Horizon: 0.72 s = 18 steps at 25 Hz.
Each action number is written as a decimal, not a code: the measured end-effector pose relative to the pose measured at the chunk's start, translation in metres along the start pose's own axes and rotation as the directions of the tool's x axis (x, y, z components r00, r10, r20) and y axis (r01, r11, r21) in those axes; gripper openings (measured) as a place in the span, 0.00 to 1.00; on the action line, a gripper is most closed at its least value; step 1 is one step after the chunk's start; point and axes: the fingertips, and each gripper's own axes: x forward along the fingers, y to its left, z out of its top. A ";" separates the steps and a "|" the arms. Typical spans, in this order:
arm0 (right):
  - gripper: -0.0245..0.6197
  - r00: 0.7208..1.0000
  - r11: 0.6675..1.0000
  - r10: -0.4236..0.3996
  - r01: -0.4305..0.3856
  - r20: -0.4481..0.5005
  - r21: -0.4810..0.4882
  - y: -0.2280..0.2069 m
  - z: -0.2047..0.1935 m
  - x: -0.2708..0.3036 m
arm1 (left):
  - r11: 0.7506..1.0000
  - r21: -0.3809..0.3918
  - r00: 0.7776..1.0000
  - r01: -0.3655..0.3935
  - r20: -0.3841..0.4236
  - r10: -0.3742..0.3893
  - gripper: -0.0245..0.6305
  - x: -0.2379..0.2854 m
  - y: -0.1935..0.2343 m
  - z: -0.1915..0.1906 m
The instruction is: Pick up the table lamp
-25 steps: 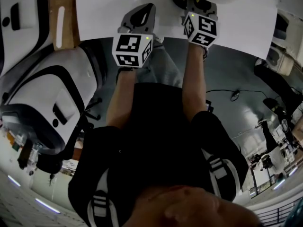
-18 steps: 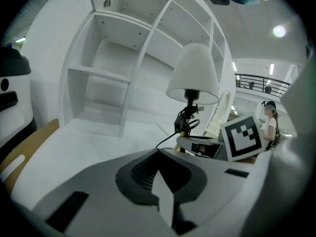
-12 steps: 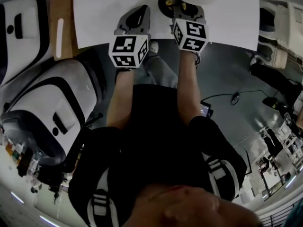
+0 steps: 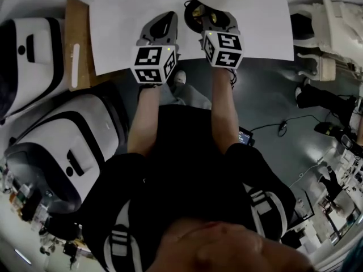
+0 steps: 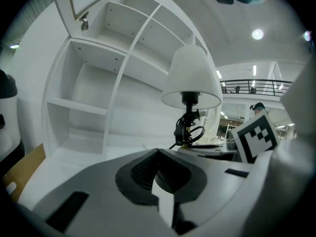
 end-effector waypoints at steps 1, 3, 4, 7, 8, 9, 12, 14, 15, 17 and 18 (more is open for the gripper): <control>0.20 1.000 1.000 -0.002 0.002 0.009 0.001 -0.001 0.006 -0.001 | 1.000 0.007 1.000 0.004 0.011 -0.005 0.05 0.001 -0.001 0.006; 0.20 1.000 1.000 -0.009 0.009 0.028 0.002 -0.002 0.019 -0.005 | 1.000 0.020 0.999 0.016 0.035 -0.017 0.05 0.000 -0.003 0.019; 0.20 0.999 1.000 -0.015 0.015 0.040 0.003 -0.002 0.026 -0.009 | 0.999 0.027 0.999 0.024 0.048 -0.025 0.05 -0.001 -0.005 0.025; 0.20 0.997 1.000 -0.026 0.025 0.077 0.010 -0.009 0.046 -0.021 | 0.998 0.040 0.996 0.045 0.079 -0.048 0.05 0.001 -0.015 0.044; 0.20 0.996 1.000 -0.027 0.026 0.087 0.012 -0.012 0.052 -0.024 | 0.998 0.044 0.995 0.052 0.088 -0.055 0.05 0.003 -0.019 0.049; 0.20 0.995 1.000 -0.028 0.027 0.096 0.012 -0.015 0.058 -0.026 | 0.997 0.048 0.993 0.059 0.098 -0.063 0.05 0.005 -0.021 0.055; 0.20 0.992 0.999 -0.034 0.034 0.123 0.001 -0.019 0.076 -0.032 | 0.995 0.065 0.988 0.080 0.130 -0.088 0.05 0.009 -0.029 0.072; 0.20 0.990 0.999 -0.040 0.042 0.139 -0.008 -0.020 0.087 -0.037 | 0.993 0.073 0.984 0.093 0.149 -0.103 0.05 0.010 -0.034 0.083; 0.20 0.988 0.999 -0.043 0.045 0.146 -0.010 -0.021 0.093 -0.039 | 0.992 0.076 0.981 0.099 0.157 -0.110 0.05 0.010 -0.036 0.089; 0.20 0.986 0.999 -0.047 0.049 0.163 -0.009 -0.024 0.101 -0.044 | 0.990 0.085 0.977 0.112 0.171 -0.125 0.05 0.012 -0.041 0.097; 0.20 0.984 0.999 -0.049 0.051 0.171 -0.007 -0.026 0.105 -0.046 | 0.989 0.090 0.975 0.119 0.176 -0.133 0.05 0.013 -0.044 0.100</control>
